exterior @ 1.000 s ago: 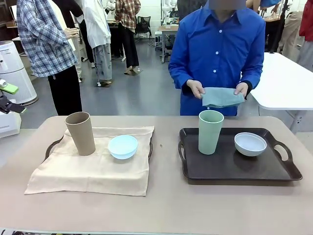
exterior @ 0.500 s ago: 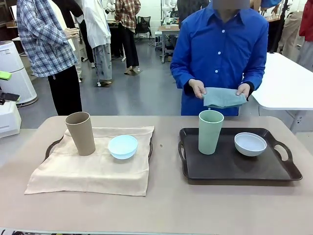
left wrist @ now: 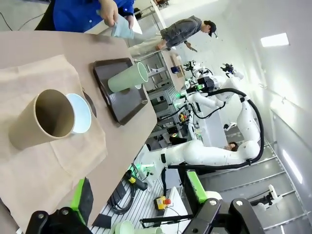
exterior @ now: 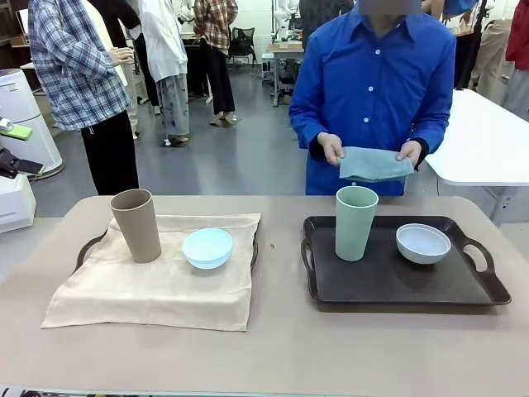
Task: Set up a tray with a mat and arrange the tableware.
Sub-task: Pick up the Picnic Bowl and Reusable plastic cup from the Handle tray in front of the human's position and hold them in the air.
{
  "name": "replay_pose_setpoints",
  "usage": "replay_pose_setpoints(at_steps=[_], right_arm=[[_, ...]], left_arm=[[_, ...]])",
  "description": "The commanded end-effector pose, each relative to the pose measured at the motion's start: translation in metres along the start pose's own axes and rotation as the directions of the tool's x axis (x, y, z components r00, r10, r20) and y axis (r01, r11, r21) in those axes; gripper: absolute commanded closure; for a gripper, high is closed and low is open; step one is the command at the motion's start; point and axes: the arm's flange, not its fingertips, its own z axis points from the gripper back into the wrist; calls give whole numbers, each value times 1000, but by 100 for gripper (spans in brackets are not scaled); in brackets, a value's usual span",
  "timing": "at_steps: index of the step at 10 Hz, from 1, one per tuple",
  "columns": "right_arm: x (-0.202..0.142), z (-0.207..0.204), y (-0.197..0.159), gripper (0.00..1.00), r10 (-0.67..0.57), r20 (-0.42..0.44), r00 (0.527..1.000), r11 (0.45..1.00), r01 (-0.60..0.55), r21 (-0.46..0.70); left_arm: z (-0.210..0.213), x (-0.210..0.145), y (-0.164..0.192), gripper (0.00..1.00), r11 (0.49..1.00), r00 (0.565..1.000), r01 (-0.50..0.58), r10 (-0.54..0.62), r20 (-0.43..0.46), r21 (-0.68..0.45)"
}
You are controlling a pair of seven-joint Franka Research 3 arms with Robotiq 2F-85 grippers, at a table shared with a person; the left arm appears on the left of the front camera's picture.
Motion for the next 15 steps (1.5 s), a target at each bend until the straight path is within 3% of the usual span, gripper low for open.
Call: replay_pose_setpoints(at_steps=[1, 9, 11, 12, 13, 15], right_arm=[[3, 2, 1, 15, 0, 0, 1000, 1000, 0, 9], [-2, 0, 2, 15, 9, 2, 1000, 1000, -9, -25], [0, -2, 2, 15, 4, -6, 1000, 1000, -4, -10], [0, -2, 2, 15, 4, -6, 1000, 1000, -4, -10], [0, -2, 2, 15, 4, -6, 1000, 1000, -4, -10], [0, 1, 5, 15, -2, 16, 1000, 999, 2, -44]], left_arm=[[3, 0, 0, 0, 1000, 1000, -1, 1, 23, -13], [6, 2, -6, 0, 999, 1000, -3, 2, 1, 46], [11, -2, -7, 0, 999, 997, -8, 11, -75, 35], [5, 1, -2, 0, 1000, 1000, 6, -6, -5, 21], [5, 1, -2, 0, 1000, 1000, 6, -6, -5, 21], [2, 3, -10, 0, 998, 995, 64, -62, -76, 18]])
